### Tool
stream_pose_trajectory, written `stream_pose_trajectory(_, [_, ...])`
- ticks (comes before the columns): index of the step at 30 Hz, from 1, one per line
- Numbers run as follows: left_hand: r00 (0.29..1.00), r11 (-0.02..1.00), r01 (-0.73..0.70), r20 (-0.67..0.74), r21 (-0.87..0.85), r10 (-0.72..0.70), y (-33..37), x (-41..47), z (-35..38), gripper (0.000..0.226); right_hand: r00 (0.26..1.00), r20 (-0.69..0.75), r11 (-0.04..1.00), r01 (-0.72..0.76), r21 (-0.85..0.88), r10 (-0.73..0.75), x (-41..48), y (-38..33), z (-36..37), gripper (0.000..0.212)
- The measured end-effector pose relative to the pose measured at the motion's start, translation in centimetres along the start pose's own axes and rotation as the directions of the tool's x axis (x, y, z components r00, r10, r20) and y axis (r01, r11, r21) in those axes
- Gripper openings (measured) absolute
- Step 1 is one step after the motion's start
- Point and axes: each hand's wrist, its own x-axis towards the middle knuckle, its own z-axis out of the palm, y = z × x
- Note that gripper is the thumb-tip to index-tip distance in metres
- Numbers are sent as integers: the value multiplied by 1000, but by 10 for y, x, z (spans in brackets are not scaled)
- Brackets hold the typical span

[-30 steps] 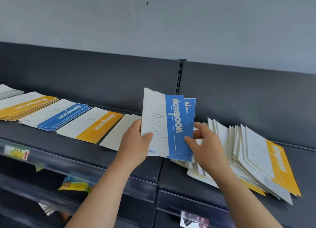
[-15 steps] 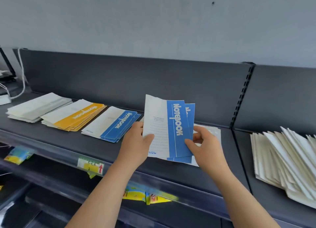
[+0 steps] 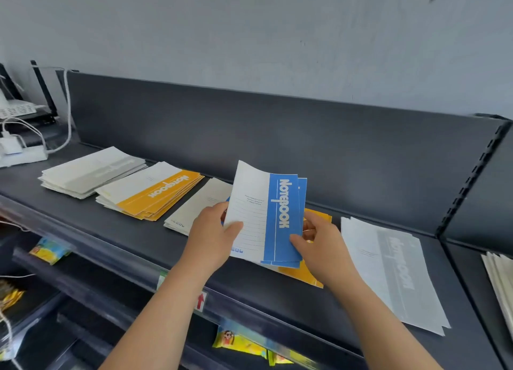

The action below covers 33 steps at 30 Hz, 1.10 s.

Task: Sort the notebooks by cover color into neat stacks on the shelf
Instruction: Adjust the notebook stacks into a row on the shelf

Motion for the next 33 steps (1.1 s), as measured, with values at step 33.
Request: stream_pose_trajectory(33, [958,885,-285,125,368,257,-72,83,-49,43,988,-155,851,-79,-520,-3,36,-49,98,43])
